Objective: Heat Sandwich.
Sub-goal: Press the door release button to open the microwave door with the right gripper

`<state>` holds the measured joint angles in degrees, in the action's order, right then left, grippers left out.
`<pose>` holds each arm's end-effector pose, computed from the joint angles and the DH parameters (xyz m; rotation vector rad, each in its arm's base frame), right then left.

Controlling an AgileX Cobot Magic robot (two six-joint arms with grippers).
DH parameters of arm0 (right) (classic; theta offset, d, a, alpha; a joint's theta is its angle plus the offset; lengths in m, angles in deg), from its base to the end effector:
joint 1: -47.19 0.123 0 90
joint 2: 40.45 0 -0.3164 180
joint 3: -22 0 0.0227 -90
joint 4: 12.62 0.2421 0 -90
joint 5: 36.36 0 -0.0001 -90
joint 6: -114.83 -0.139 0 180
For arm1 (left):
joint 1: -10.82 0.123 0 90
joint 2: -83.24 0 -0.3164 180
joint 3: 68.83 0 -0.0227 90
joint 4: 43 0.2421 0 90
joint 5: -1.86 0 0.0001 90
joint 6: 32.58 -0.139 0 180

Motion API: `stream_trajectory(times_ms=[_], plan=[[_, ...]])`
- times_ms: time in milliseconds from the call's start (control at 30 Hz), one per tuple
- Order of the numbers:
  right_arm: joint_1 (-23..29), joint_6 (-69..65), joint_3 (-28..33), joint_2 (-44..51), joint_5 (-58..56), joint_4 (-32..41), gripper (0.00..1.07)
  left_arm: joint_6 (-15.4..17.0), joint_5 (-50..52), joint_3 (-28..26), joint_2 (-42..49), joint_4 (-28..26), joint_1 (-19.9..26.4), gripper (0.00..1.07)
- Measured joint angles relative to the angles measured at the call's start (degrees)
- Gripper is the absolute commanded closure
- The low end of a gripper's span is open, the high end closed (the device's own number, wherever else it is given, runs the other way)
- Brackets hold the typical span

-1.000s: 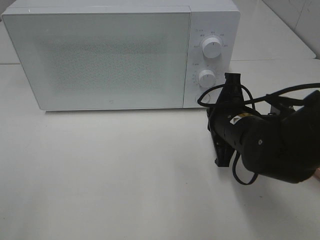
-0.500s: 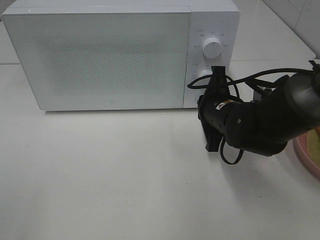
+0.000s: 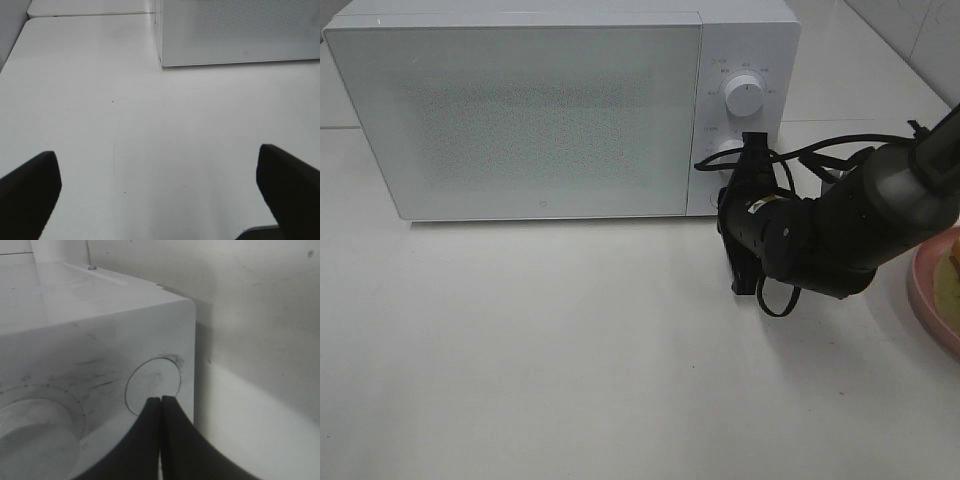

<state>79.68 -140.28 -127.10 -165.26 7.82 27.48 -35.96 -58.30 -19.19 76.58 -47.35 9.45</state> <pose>0.3788 0.1673 0.1110 1.5387 1.5489 1.0093 -0.0015 -0.0091 0.2512 0.0872 2.0291 -0.0686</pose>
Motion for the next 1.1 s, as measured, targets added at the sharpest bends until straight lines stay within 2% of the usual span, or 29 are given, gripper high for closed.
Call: stream_trajectory(times_ms=[633, 1100], plan=[[-0.9, 0.6, -3.8, -4.0, 1.1, 1.1, 1.07, 0.0, 0.0, 0.0, 0.0, 0.0, 0.0, 0.07], [-0.5, 1.4, -4.2, -4.8, 4.0, 2.1, 1.07, 0.0, 0.0, 0.0, 0.0, 0.0, 0.0, 0.07]])
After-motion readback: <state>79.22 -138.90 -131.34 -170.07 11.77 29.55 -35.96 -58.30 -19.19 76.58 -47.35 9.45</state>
